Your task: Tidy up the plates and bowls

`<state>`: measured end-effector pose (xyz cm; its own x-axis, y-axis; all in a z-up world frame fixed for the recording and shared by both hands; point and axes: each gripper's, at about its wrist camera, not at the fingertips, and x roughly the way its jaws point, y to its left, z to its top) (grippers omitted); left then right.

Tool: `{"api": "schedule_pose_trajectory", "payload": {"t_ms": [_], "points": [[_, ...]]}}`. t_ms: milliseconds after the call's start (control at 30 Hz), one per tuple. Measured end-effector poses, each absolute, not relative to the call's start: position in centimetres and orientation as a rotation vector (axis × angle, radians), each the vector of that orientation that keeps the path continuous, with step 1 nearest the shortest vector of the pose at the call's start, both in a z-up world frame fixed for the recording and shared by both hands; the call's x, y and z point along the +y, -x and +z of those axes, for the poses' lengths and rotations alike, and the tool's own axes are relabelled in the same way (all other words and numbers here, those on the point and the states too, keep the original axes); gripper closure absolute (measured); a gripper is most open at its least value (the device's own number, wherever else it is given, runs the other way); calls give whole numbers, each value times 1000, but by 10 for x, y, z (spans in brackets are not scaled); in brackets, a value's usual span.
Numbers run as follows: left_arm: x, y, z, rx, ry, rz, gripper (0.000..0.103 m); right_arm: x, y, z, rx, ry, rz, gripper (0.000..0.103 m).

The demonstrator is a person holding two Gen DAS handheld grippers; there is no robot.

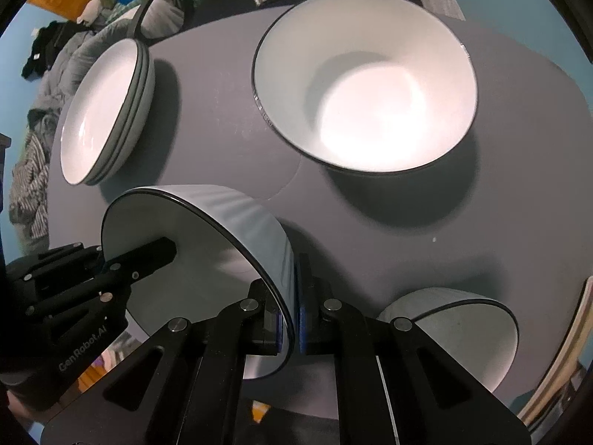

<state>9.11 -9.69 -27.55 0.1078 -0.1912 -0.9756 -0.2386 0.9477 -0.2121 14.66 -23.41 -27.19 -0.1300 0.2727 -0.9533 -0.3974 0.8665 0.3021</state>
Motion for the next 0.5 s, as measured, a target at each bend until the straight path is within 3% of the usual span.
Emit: {"api": "schedule_pose_trajectory", "payload": {"t_ms": [500], "points": [[-84, -135, -218, 1366, 334, -23, 98, -278, -189, -233, 1550, 7, 511, 97]]}}
